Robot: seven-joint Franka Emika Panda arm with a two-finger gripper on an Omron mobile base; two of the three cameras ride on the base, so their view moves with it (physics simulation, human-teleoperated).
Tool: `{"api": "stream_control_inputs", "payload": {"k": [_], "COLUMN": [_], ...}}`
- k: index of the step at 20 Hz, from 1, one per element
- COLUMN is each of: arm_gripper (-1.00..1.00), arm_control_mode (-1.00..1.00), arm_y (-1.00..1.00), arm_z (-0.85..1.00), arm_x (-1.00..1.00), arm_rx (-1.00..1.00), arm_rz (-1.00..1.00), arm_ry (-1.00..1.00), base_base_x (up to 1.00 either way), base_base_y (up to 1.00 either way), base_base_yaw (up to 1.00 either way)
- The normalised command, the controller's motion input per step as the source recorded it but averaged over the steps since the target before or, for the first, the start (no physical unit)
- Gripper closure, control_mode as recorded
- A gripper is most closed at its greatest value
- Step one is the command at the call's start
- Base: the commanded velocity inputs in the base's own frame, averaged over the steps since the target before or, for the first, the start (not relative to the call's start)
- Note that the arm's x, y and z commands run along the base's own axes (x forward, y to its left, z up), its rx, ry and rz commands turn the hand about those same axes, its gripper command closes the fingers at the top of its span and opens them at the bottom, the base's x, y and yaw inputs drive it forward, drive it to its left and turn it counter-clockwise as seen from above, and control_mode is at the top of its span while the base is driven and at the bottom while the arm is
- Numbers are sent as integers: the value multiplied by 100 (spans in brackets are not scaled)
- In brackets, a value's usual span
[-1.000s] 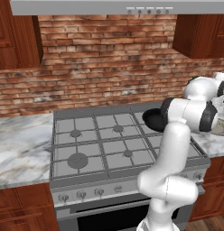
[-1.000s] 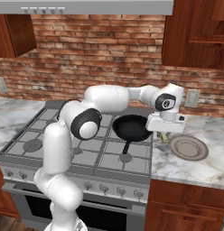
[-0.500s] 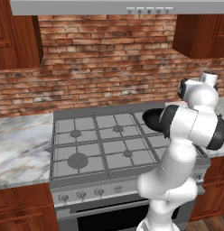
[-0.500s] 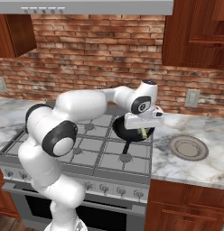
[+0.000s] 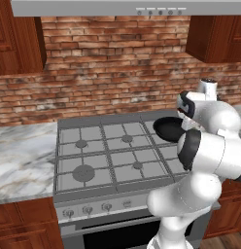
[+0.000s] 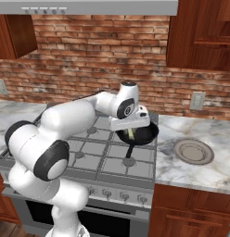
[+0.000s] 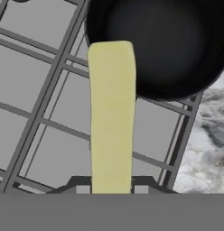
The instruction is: Pick up the butter stick and place it in the pan. Then turn on the burner for the pan.
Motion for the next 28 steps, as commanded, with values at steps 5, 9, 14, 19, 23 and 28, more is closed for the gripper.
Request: {"api": "stream_control_inputs", "payload": {"k": [5,9,14,19,23,28], "arm_gripper": [100,100,100,100,100,100], "arm_control_mode": [-100,-100,-100,-100,-100,-100], "arm_y": [27,21,2,-7,-10,-13], "arm_z": [0,0,0,-5,-24,-31], "arm_x": [51,57,51,48,34,31], "arm_rx": [0,0,0,0,0,1], "arm_rz": [-6,-8,-8,-5,-2,-3], "arm_ry": [2,3,3,1,0,0], "base_base_x": [0,0,0,0,0,0], "base_base_y": [0,0,0,0,0,0], "base_base_yaw": [0,0,0,0,0,0]}}
